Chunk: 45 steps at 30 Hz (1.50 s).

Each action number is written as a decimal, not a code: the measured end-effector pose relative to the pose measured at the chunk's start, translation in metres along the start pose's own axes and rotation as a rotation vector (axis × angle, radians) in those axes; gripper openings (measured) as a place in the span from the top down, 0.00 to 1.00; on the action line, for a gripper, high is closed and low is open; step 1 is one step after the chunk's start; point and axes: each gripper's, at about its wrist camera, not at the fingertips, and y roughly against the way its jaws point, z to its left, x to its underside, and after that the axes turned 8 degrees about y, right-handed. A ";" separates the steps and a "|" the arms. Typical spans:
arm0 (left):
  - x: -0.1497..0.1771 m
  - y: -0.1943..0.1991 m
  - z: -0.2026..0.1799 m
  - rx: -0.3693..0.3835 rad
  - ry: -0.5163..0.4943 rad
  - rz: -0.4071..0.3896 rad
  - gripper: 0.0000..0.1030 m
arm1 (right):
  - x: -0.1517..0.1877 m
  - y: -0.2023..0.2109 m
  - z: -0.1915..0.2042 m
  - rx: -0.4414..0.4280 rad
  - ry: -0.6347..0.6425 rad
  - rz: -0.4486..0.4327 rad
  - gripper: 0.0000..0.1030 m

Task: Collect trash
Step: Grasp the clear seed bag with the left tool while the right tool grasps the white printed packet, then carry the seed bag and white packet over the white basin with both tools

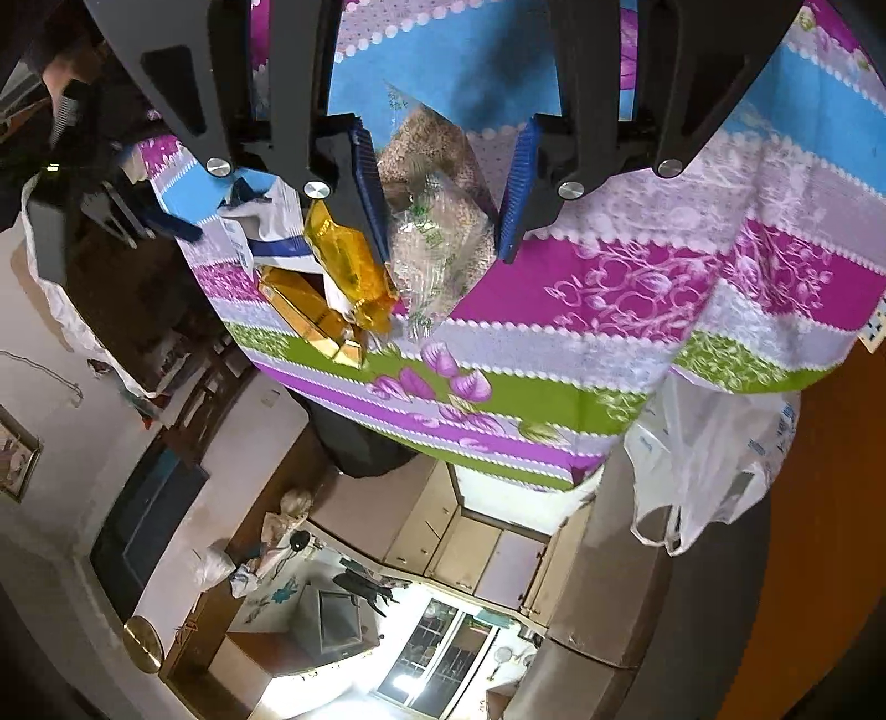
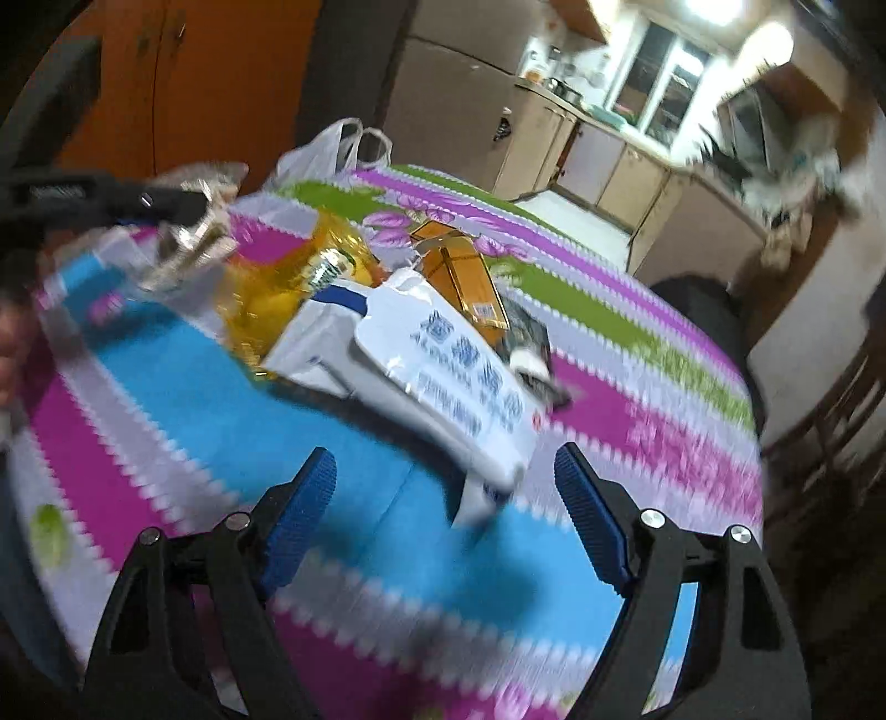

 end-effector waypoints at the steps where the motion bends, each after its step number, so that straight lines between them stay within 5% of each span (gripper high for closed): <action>1: 0.001 -0.002 0.000 0.002 0.005 0.005 0.61 | -0.003 -0.004 0.001 0.013 0.019 0.002 0.24; 6: 0.005 -0.010 -0.001 0.015 0.019 0.019 0.61 | -0.009 -0.019 0.002 0.042 0.047 0.003 0.26; 9: 0.007 -0.013 -0.003 0.014 0.019 0.022 0.61 | -0.006 -0.023 0.001 0.082 0.029 0.006 0.47; 18: 0.015 0.005 -0.019 0.010 -0.026 -0.022 0.61 | 0.013 0.031 -0.022 -0.019 -0.326 -0.120 0.70; 28: 0.030 0.040 -0.064 0.052 -0.138 -0.070 0.61 | 0.046 0.088 -0.033 -0.103 -0.578 -0.169 0.72; 33: 0.038 0.049 -0.088 0.090 -0.166 -0.062 0.61 | 0.060 0.124 -0.031 -0.030 -0.592 -0.211 0.72; 45: 0.078 0.060 -0.212 0.277 -0.320 -0.040 0.61 | 0.127 0.215 -0.071 0.172 -0.745 -0.266 0.72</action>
